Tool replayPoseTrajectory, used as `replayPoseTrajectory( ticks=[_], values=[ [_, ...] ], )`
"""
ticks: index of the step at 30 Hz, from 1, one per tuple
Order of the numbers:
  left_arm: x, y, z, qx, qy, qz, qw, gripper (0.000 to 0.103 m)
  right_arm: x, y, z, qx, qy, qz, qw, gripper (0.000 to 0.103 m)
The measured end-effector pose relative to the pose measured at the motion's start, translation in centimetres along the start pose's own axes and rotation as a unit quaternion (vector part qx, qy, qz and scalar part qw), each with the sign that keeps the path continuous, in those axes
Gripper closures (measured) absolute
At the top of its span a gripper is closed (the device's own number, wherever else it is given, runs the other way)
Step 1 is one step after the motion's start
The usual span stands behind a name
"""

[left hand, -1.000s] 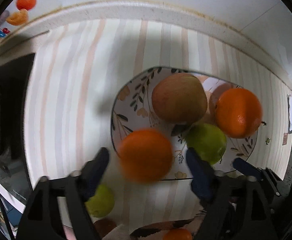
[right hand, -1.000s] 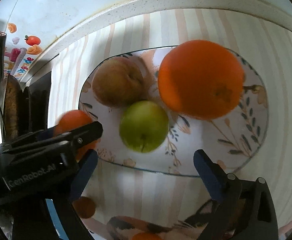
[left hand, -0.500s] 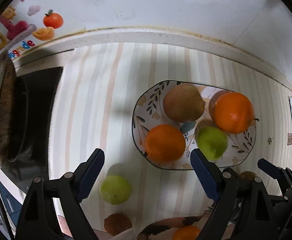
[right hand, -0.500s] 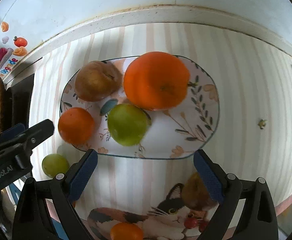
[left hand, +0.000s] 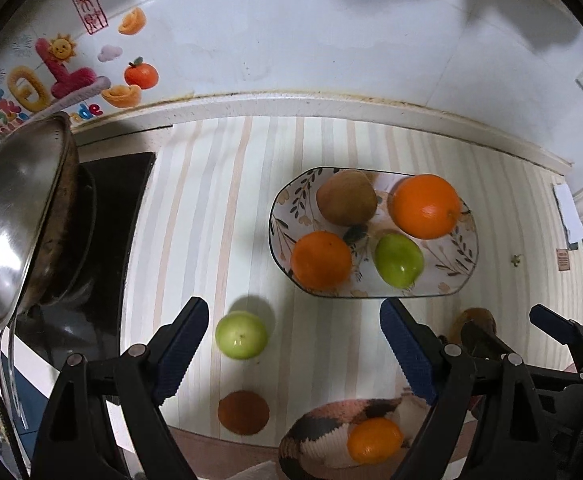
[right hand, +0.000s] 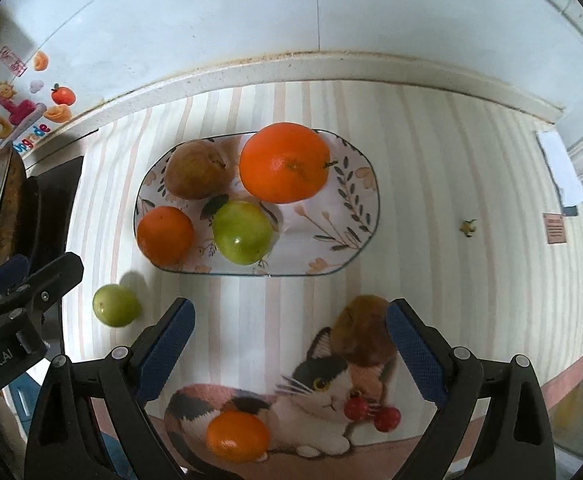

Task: Organize fruits
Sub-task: 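Grasp the dark red apple with the right tool while the left tool grasps the brownish fruit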

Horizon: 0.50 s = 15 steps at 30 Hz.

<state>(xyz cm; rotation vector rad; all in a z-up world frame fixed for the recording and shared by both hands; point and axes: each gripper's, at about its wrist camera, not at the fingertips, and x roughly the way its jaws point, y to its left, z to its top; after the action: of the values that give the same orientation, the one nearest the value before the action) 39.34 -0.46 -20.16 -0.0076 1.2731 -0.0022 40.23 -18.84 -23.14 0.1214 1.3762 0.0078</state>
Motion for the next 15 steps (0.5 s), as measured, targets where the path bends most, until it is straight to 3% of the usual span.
replayPoseTrajectory(
  ticks=[15],
  values=[
    [-4.8,1.3,-3.0,-0.029,-0.043,-0.017,0.9985,0.015,-5.9,-0.6,-3.4,0.011,-0.045,0.031,0.998,0.005]
  ],
)
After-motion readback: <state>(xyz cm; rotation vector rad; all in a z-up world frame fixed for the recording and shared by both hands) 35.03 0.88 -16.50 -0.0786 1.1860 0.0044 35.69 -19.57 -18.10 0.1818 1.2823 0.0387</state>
